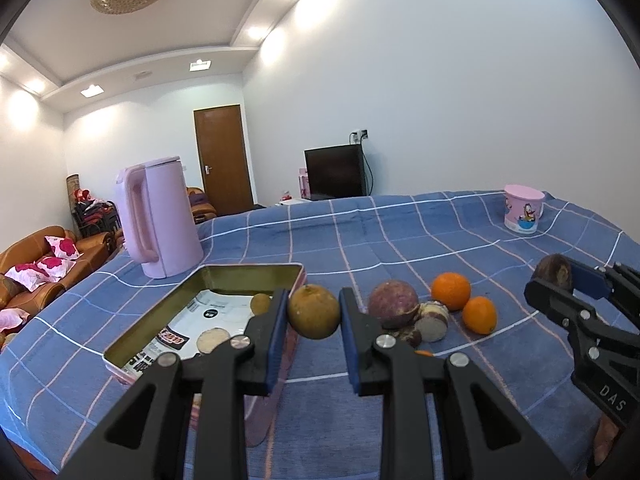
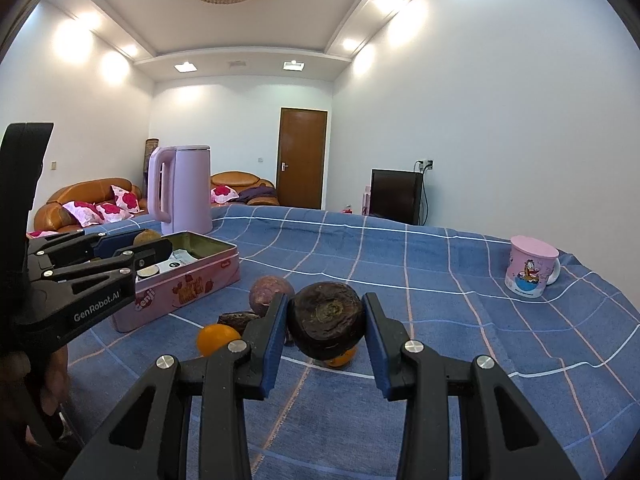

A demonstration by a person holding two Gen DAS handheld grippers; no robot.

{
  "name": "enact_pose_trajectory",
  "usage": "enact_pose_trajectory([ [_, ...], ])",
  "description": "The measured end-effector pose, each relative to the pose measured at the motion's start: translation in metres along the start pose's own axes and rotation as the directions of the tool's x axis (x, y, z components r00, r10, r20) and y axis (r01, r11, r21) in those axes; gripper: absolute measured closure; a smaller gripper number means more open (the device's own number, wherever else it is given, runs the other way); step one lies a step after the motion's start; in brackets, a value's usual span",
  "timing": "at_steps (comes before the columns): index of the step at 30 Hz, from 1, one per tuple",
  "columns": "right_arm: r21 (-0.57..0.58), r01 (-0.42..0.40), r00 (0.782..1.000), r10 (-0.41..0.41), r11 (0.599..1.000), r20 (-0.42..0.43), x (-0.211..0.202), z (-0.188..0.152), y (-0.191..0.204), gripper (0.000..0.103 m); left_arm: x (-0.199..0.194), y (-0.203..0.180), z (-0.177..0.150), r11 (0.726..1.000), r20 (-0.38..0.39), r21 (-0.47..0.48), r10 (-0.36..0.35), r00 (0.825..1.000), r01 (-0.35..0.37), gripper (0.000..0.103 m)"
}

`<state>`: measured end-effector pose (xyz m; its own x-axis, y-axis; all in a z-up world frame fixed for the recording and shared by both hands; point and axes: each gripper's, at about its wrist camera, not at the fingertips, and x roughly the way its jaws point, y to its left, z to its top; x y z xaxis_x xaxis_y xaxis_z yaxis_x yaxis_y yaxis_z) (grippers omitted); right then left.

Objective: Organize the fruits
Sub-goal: 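Carry the kiwi in the left gripper and dark fruit in the right over the tin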

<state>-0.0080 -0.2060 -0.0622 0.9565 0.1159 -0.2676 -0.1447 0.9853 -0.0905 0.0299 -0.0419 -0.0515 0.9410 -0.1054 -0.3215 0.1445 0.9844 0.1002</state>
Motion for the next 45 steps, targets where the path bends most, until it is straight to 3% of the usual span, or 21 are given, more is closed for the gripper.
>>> enact_pose_trajectory([
  [10, -0.019, -0.056, 0.998, 0.056, 0.998, -0.02, 0.013, 0.015, 0.015, 0.064, 0.007, 0.027, 0.004, 0.998, -0.029, -0.034, 0.055, 0.998, -0.056, 0.076],
  [18, 0.007, -0.167, 0.985, 0.167, 0.986, -0.048, 0.037, 0.036, 0.033, 0.064, 0.02, 0.073, 0.012, 0.988, -0.054, -0.076, 0.128, 0.99, -0.132, 0.076],
  [25, -0.031, -0.216, 0.974, 0.213, 0.976, -0.08, 0.064, 0.051, 0.06, 0.064, 0.039, 0.108, 0.015, 0.976, -0.108, -0.114, 0.174, 0.979, -0.186, 0.076],
  [45, -0.079, -0.303, 0.944, 0.288, 0.95, -0.159, 0.128, 0.074, 0.12, 0.064, 0.085, 0.149, 0.02, 0.971, -0.239, -0.124, 0.17, 0.956, -0.203, 0.076],
])
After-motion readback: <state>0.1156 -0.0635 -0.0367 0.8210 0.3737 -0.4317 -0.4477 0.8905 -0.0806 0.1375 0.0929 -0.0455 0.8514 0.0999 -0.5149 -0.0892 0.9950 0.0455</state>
